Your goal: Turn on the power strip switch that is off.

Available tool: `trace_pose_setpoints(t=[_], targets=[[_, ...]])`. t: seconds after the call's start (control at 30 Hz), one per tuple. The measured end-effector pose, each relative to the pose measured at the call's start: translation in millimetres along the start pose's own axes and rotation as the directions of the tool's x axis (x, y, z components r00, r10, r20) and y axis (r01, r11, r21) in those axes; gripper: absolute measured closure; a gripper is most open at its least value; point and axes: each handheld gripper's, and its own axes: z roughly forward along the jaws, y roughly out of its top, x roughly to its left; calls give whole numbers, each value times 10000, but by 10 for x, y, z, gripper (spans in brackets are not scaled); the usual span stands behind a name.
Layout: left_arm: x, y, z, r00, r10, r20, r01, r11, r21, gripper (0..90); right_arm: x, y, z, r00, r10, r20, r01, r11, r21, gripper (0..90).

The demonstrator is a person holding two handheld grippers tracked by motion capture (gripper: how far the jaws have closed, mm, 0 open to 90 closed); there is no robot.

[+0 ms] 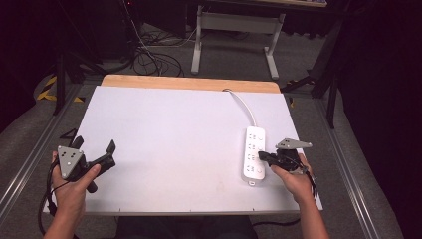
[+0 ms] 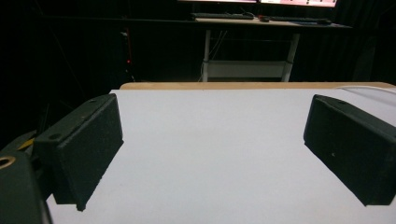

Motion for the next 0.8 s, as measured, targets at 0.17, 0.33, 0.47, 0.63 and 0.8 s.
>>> trace_pose_setpoints(t=[0.17,0.33,0.47,0.63,0.8], targets=[[-3,-3,-1,10000,14,29,-14,10000,49,56,-2,11,6,9999,134,47,-135,9998,160,900],[2,-6,-3,10000,8,-11,-8,10000,73,56,30,11,28,9997,146,221,-150,9997,176,900],[6,-5,-8,10000,59,-26,-59,10000,75,56,50,26,34,9991,192,380,-204,9993,315,900],[11,-11,-15,10000,42,-39,-42,10000,86,57,45,43,39,9984,421,376,-437,9980,451,900],[12,-13,-23,10000,87,7,-87,9999,143,62,35,51,44,9971,663,361,-682,9961,561,900]])
